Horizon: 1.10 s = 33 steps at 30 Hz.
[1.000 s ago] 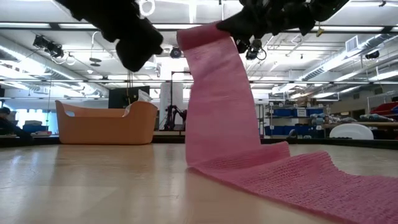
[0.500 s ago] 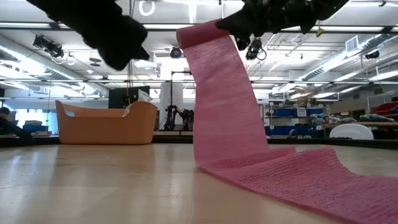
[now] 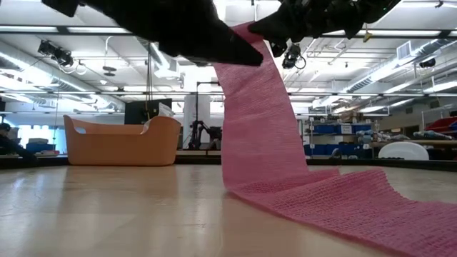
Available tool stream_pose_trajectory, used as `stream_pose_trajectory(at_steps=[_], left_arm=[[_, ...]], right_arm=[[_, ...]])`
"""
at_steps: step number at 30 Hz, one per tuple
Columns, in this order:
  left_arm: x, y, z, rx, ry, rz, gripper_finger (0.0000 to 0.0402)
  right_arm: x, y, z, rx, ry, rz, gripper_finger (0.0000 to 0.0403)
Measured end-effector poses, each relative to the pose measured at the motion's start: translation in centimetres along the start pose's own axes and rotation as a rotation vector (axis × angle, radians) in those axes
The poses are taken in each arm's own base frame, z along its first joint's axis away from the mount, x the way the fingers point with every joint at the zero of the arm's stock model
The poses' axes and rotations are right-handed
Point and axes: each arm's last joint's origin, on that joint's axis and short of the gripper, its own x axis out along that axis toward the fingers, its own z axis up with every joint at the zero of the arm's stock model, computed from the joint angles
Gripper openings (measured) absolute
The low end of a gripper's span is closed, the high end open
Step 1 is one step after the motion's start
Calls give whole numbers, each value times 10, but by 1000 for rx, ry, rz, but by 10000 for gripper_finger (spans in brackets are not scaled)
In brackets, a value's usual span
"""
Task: Roll bandage
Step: Roll the pink bandage
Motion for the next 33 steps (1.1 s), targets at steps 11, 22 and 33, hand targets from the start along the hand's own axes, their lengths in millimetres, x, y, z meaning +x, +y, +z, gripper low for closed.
stream_pose_trajectory(at_steps=[11, 22, 33], left_arm=[[-92, 51, -24, -186, -471, 29, 3], [-113, 80, -67, -246, -482, 137, 11], [-116, 98, -66, -372, -542, 101, 19]], right_arm=[[0, 0, 0, -13, -1, 0, 13], [4, 9, 1, -32, 0, -26, 13], [15, 44, 11, -177, -72, -71, 13]])
